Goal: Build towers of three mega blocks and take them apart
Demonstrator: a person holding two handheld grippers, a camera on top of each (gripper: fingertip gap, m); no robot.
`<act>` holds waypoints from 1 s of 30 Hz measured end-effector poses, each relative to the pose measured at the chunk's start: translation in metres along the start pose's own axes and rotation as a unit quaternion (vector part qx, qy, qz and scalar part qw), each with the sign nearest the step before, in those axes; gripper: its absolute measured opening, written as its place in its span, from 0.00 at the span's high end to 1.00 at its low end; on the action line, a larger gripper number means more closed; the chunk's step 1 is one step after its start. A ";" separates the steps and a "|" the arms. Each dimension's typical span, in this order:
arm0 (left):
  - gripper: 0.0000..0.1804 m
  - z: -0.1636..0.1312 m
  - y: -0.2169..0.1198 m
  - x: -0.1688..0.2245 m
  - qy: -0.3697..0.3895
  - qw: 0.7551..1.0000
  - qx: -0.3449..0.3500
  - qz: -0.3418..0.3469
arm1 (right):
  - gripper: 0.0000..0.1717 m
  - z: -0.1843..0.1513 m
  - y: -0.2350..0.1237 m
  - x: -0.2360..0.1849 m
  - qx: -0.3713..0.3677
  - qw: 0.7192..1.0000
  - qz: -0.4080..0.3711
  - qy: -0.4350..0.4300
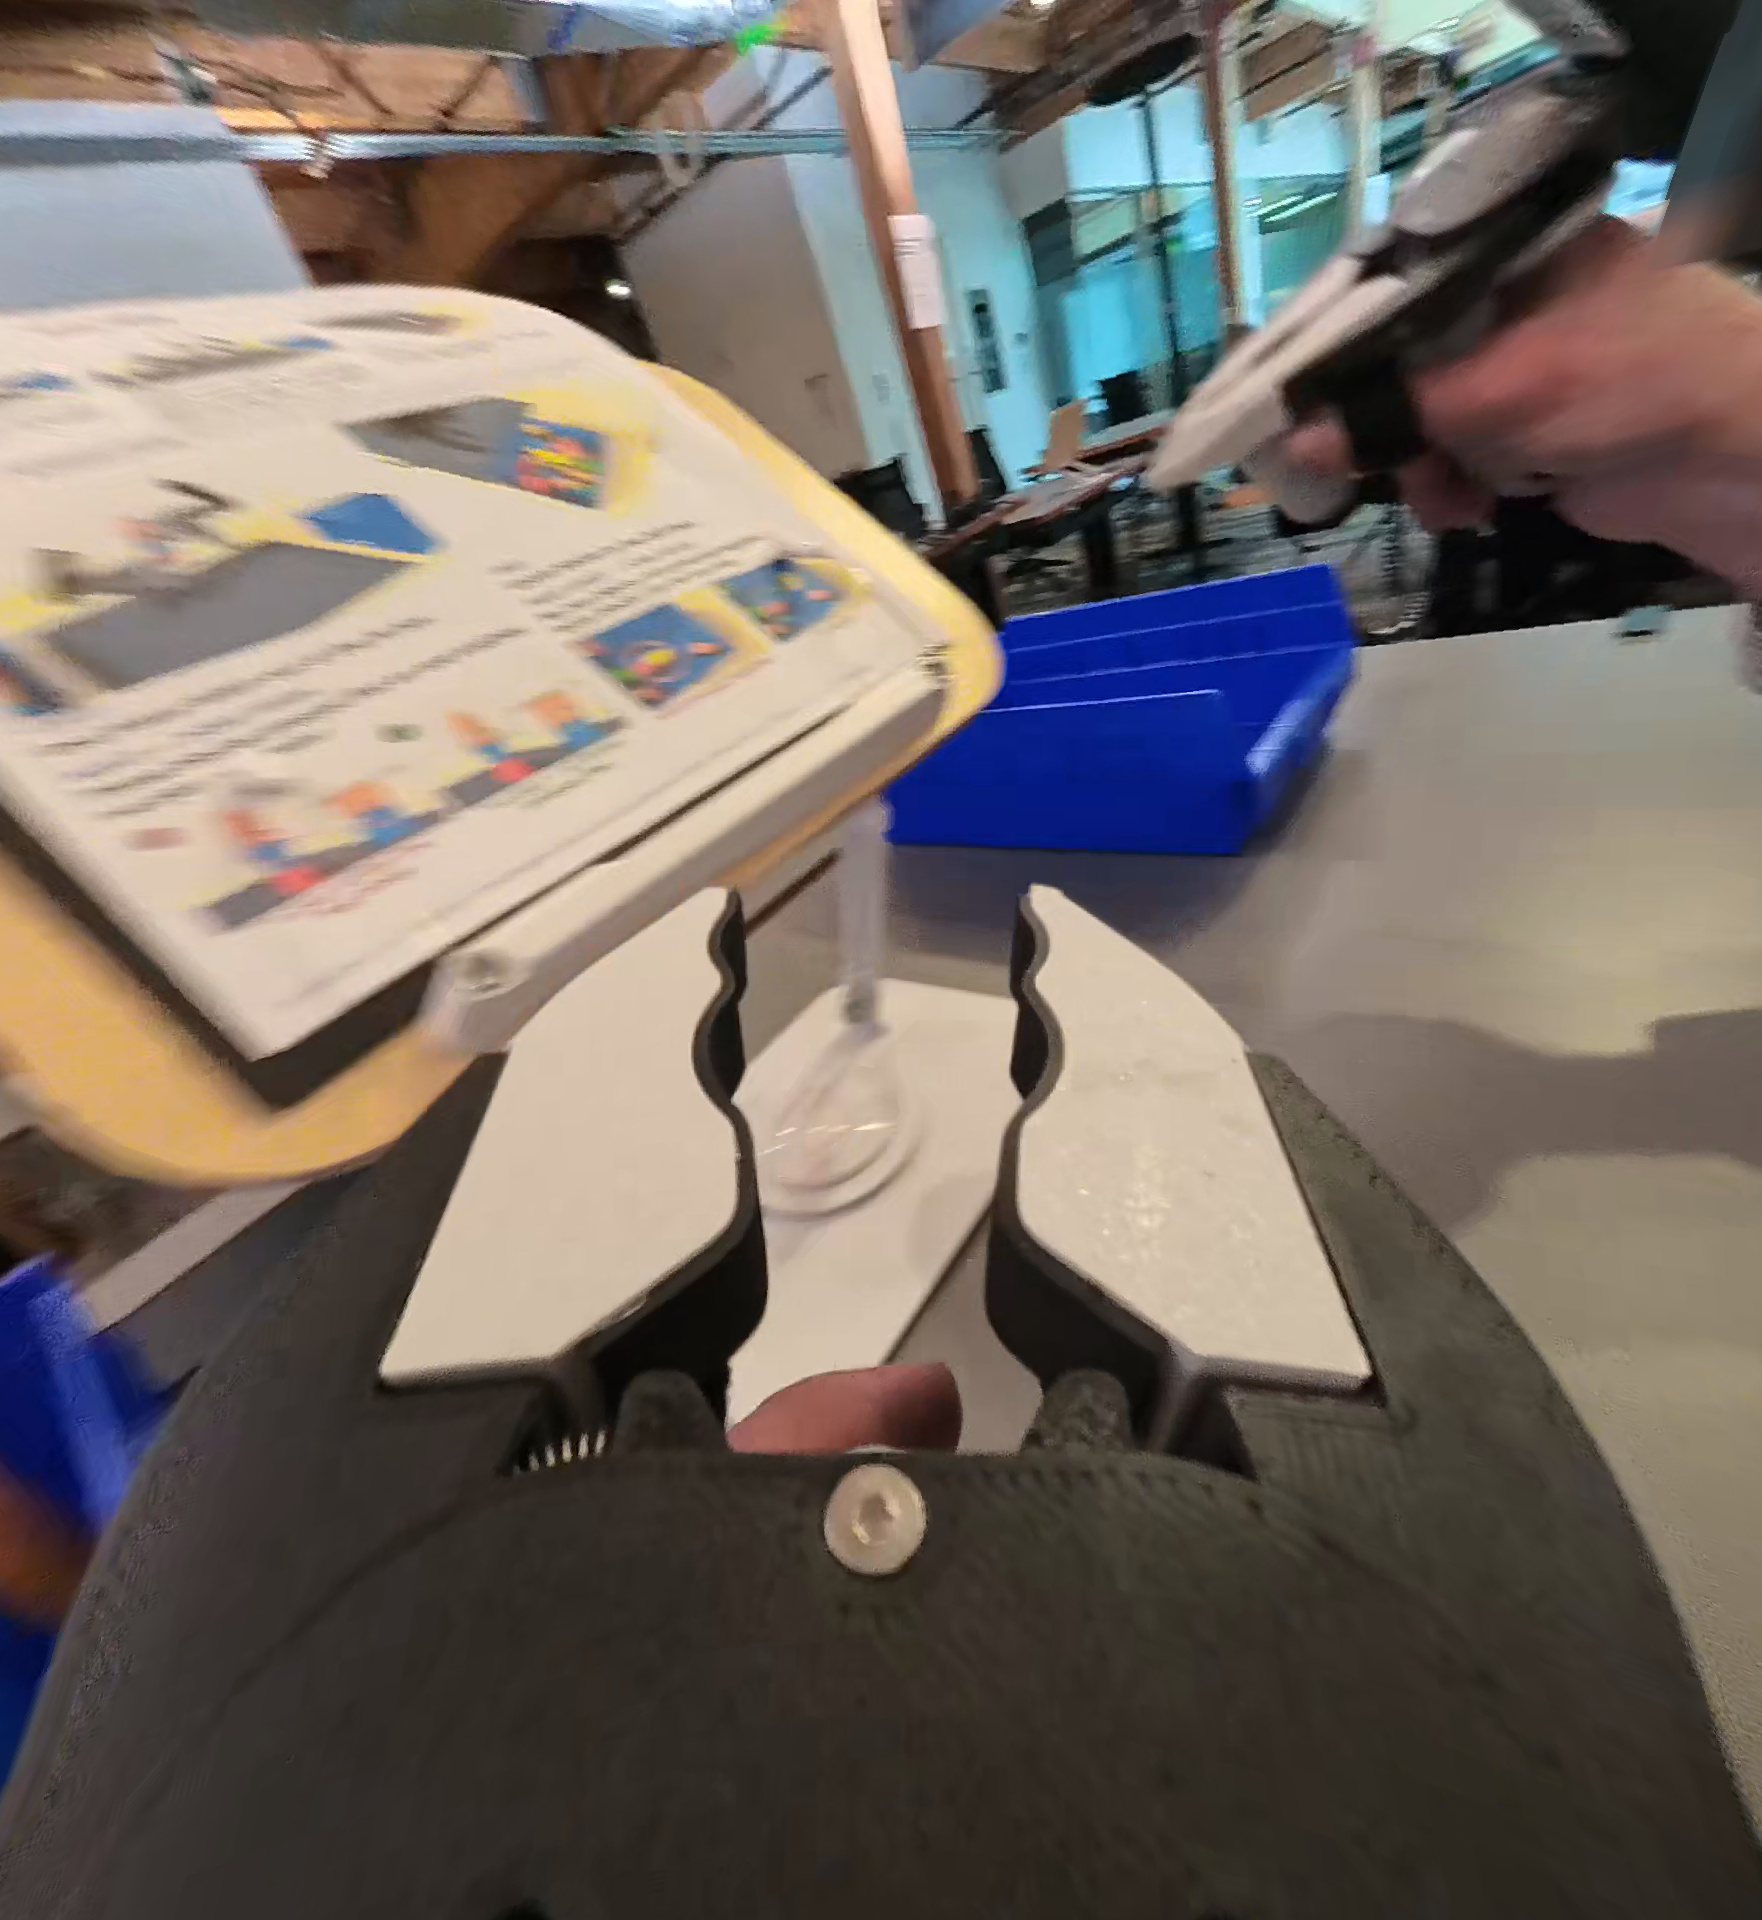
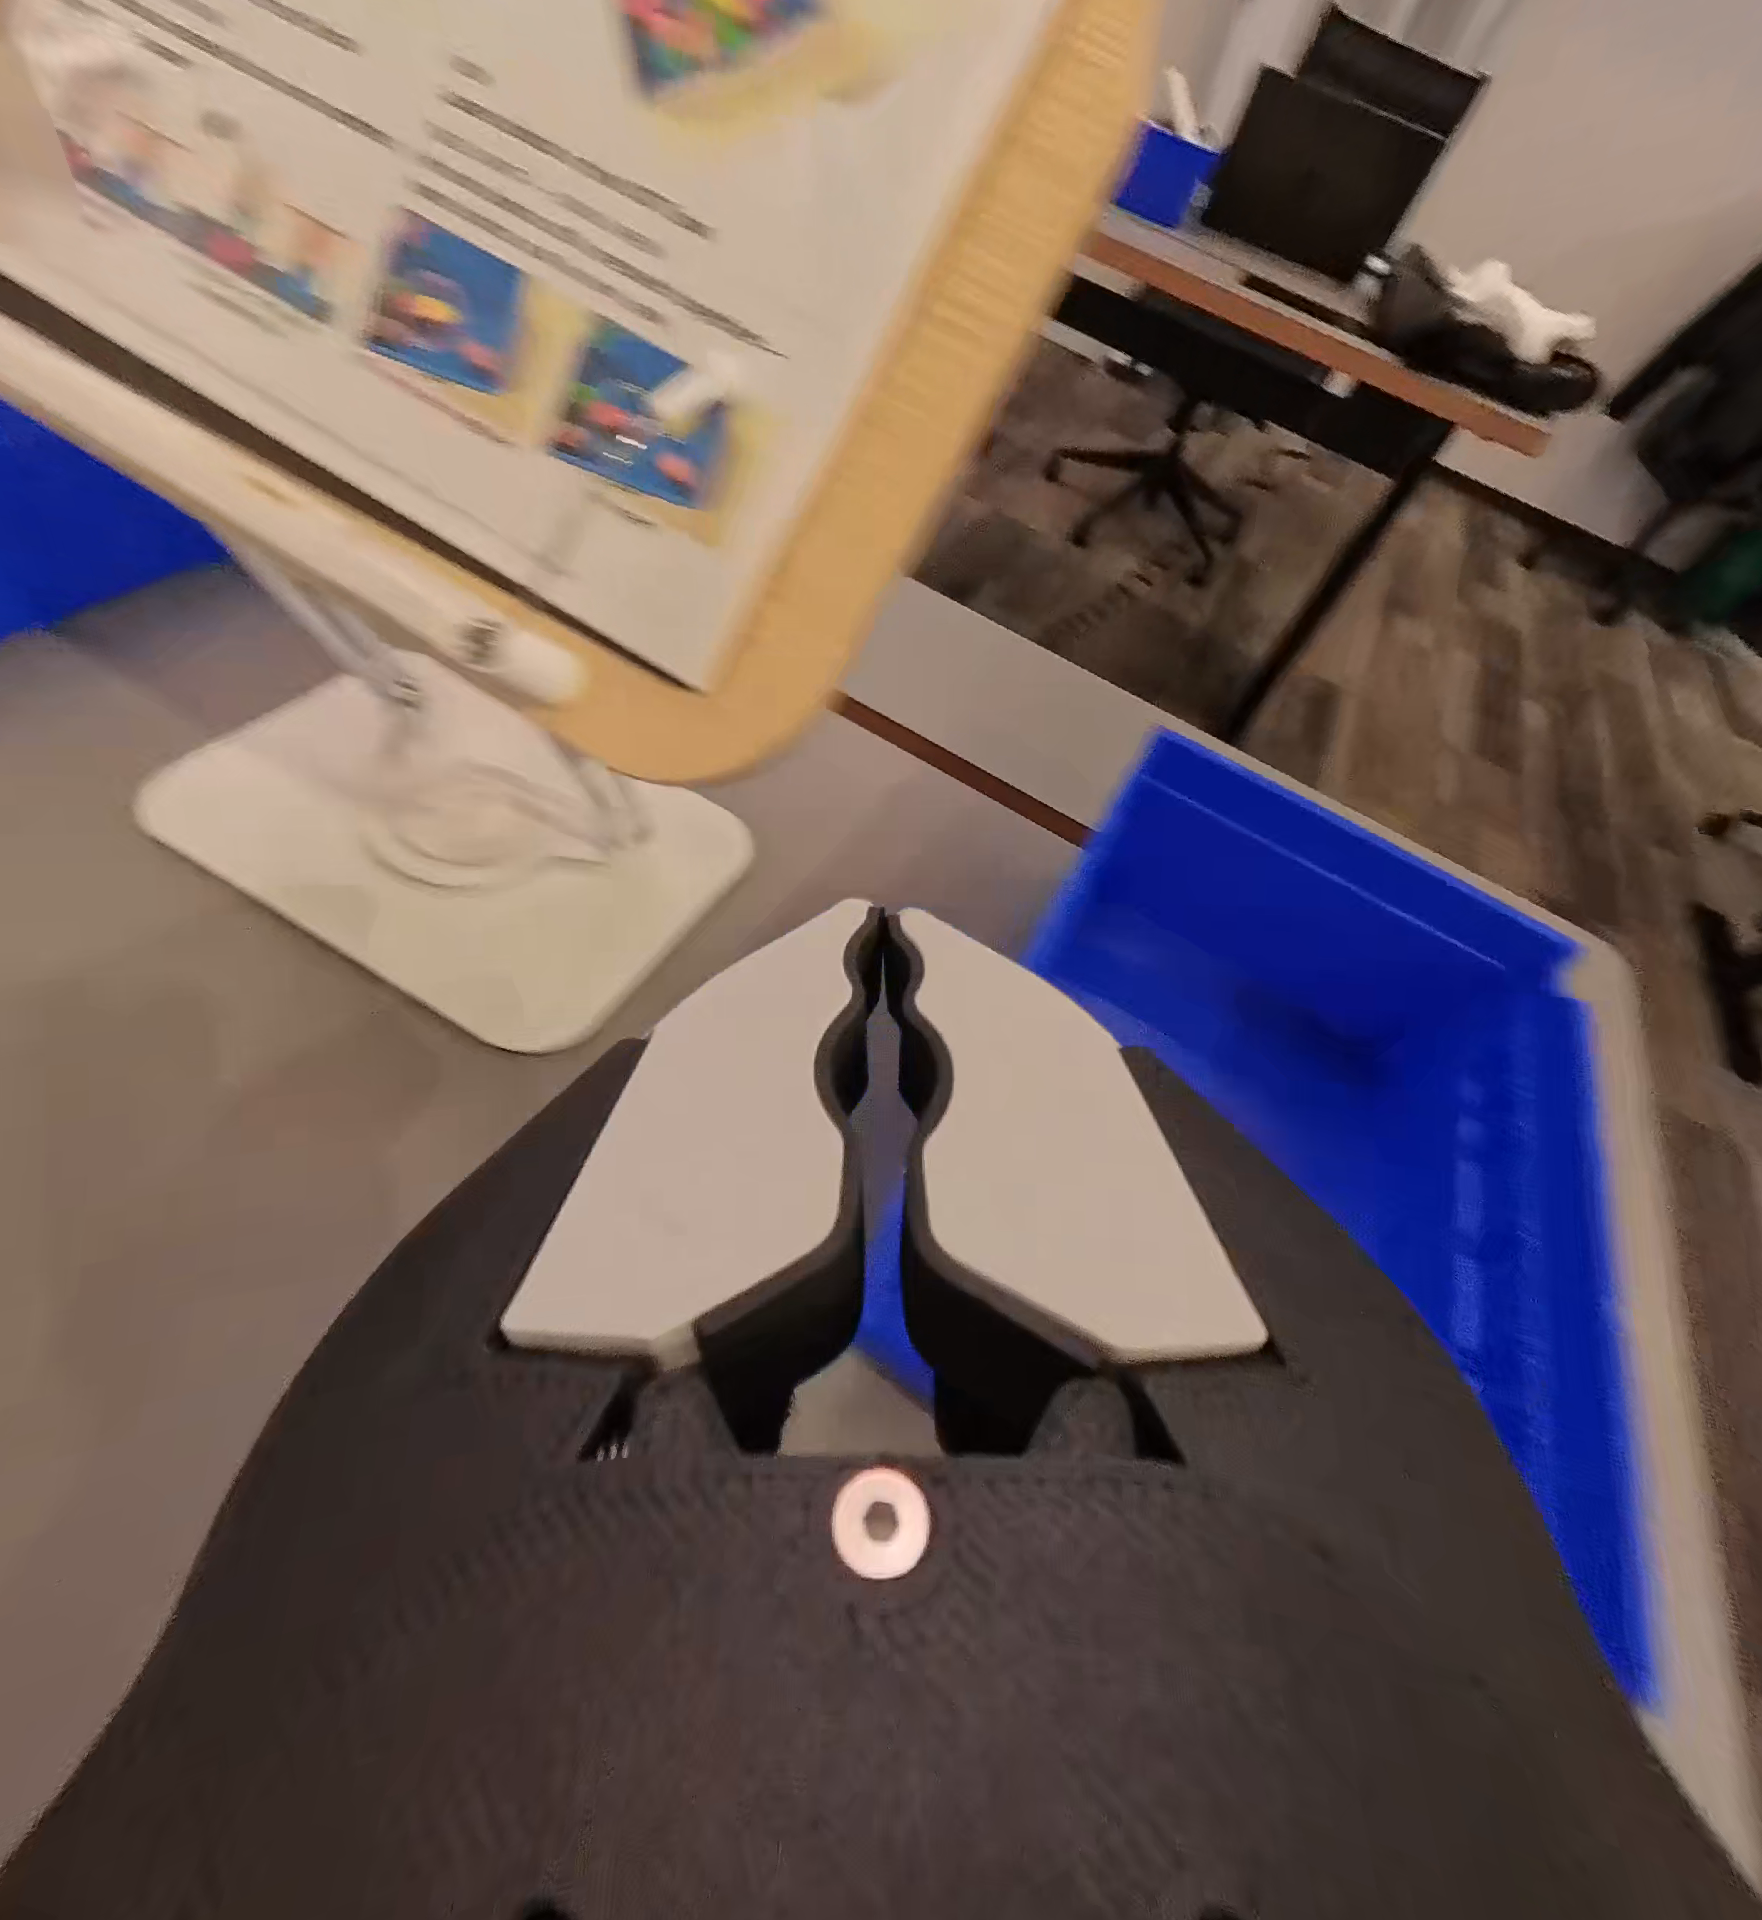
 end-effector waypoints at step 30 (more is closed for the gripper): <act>0.61 0.001 -0.222 -0.234 0.052 0.978 -0.171 0.106 | 1.00 -0.086 0.083 -0.153 0.001 0.964 0.265 0.013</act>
Point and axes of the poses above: each gripper's, where its closed fingertips meet, y out along the fingers, z out of its top, x = y × z across the jaws, the point moved 8 cm from there along -y, back along the fingers, and after that the axes turned 13 degrees about x, right-handed, at the moved point
